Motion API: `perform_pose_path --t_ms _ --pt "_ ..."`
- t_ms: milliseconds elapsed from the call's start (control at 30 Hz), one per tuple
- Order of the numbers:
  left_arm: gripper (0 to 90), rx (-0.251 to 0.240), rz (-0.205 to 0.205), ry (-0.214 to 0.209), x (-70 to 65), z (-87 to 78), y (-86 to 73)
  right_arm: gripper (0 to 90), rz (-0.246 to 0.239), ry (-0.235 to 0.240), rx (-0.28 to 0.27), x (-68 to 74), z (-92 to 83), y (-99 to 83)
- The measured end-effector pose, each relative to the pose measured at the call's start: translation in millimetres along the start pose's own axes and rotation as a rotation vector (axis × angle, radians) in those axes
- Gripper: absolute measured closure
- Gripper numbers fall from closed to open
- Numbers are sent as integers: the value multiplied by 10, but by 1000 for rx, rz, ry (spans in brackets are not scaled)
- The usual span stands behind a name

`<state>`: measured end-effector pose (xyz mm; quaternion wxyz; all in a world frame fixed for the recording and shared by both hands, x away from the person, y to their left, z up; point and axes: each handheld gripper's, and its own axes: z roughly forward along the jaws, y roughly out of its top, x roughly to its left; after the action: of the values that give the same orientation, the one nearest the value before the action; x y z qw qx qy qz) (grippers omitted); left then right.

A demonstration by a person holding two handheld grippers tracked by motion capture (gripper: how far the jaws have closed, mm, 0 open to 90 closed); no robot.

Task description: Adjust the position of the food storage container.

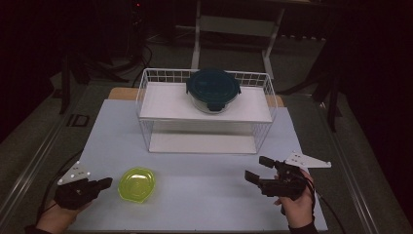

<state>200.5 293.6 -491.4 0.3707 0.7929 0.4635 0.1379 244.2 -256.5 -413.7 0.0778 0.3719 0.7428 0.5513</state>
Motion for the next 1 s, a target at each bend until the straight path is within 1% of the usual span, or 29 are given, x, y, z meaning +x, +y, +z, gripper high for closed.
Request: perform_pose_path --t_ms 100,167,267,300,367,667,767,867,1000 --pt "880 50 -4 -19 -15 91 -103 150 3 1 2 -10 -5 -4" --pt "880 79 -5 -41 -29 141 -152 150 4 -3 2 -17 -3 -10" --pt "880 106 4 -70 -77 209 -195 150 4 -1 4 -20 4 -14" --pt "881 113 14 -76 -92 226 -200 151 4 0 4 -18 6 -14" --pt "880 114 22 -87 -119 252 -199 151 2 0 3 -16 4 -12" --pt "880 113 35 -93 -153 321 -138 151 9 -1 -2 -32 -9 -13" --pt "880 110 37 -96 -177 378 -90 151 14 0 -1 -39 -10 -16" --pt "880 118 38 -101 -201 400 -76 151 17 -1 -1 -46 -18 -18" --pt "881 137 42 -114 -229 385 -109 152 20 -4 -3 -57 -31 -22"
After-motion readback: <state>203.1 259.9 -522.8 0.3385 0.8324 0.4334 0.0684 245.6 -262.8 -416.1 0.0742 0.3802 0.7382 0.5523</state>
